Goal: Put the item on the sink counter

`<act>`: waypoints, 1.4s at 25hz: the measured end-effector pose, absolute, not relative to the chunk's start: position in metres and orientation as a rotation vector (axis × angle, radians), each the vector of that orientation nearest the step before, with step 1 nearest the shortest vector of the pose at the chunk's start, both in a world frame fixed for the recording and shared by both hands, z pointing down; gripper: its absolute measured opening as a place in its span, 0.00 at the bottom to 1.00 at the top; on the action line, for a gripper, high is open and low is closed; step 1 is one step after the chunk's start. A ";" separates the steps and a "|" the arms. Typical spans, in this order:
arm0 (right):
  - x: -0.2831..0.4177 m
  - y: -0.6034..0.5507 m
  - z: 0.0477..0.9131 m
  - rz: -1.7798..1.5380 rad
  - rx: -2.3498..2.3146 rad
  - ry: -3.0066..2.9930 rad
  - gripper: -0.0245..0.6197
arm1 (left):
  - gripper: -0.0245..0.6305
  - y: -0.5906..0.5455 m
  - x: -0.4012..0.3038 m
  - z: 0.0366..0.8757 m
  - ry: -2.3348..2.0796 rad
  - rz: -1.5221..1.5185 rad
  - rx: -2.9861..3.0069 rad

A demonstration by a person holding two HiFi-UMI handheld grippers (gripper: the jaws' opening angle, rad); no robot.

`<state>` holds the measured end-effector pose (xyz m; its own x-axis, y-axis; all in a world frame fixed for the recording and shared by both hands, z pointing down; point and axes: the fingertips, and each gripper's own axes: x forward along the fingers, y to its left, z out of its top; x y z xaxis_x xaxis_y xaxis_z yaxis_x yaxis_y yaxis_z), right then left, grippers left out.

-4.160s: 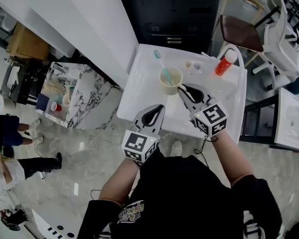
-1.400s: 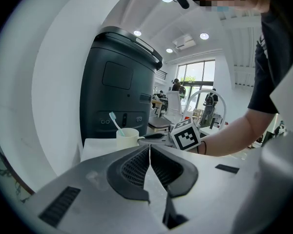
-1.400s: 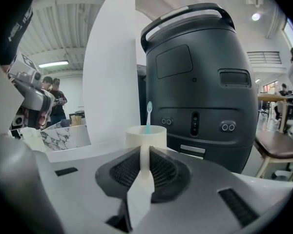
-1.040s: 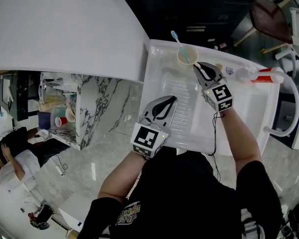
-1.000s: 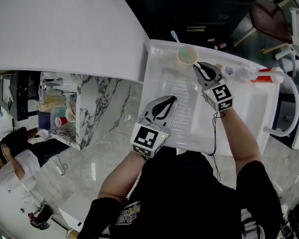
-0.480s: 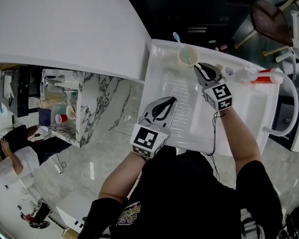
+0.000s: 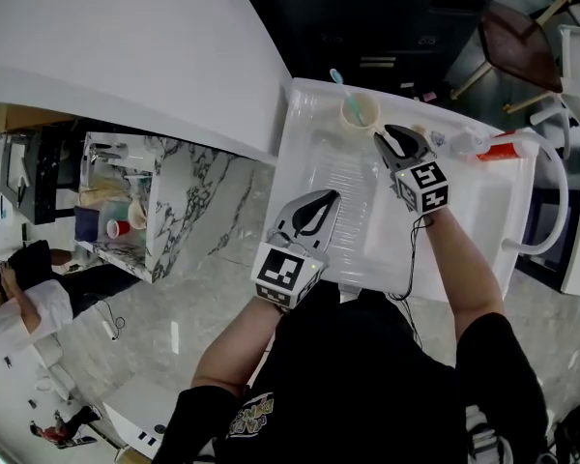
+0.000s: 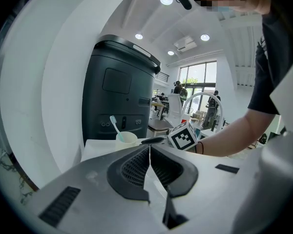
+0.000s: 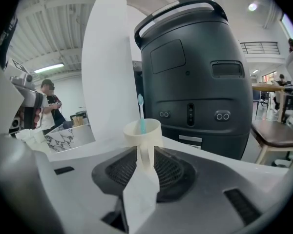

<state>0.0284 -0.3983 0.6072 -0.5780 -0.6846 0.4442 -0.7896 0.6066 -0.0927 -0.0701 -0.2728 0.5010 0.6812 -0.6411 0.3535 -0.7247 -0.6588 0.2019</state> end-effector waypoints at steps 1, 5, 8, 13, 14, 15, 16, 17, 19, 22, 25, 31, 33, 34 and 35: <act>0.030 -0.395 0.605 0.396 1.185 -2.472 0.29 | 0.07 -0.271 -0.069 0.500 -1.080 0.357 2.570; 0.035 -0.380 0.592 0.373 1.172 -2.482 0.27 | 0.07 -0.263 -0.060 0.495 -1.082 0.345 2.583; 0.040 -0.366 0.572 0.332 1.186 -2.494 0.22 | 0.07 -0.254 -0.054 0.492 -1.085 0.330 2.585; 0.057 -0.344 0.522 0.251 1.299 -2.530 0.12 | 0.07 -0.237 -0.040 0.482 -1.108 0.304 2.595; 0.059 -0.337 0.512 0.243 1.306 -2.541 0.12 | 0.07 -0.233 -0.036 0.478 -1.114 0.295 2.599; 0.061 -0.330 0.503 0.236 1.307 -2.551 0.12 | 0.07 -0.229 -0.032 0.474 -1.119 0.286 2.603; 0.063 -0.322 0.495 0.229 1.303 -2.561 0.12 | 0.07 -0.224 -0.028 0.470 -1.125 0.277 2.607; 0.064 -0.315 0.486 0.223 1.296 -2.572 0.12 | 0.07 -0.220 -0.024 0.466 -1.131 0.268 2.610; 0.068 -0.299 0.469 0.210 1.281 -2.599 0.12 | 0.07 -0.209 -0.015 0.458 -1.144 0.251 2.614; 0.073 -0.272 0.448 0.192 1.250 -2.636 0.12 | 0.07 -0.188 -0.004 0.450 -1.168 0.229 2.615; 0.074 -0.242 0.434 0.187 1.203 -2.665 0.12 | 0.07 -0.164 0.003 0.446 -1.199 0.216 2.610; 0.072 -0.192 0.415 0.143 1.105 -2.704 0.12 | 0.07 -0.126 0.007 0.437 -1.256 0.217 2.606; 0.072 -0.180 0.414 0.145 1.092 -2.709 0.12 | 0.07 -0.116 0.006 0.434 -1.270 0.220 2.611; 0.073 -0.175 0.413 0.149 1.090 -2.710 0.12 | 0.07 -0.113 0.005 0.432 -1.277 0.218 2.614; 0.073 -0.170 0.413 0.154 1.090 -2.711 0.12 | 0.07 -0.109 0.004 0.430 -1.284 0.214 2.614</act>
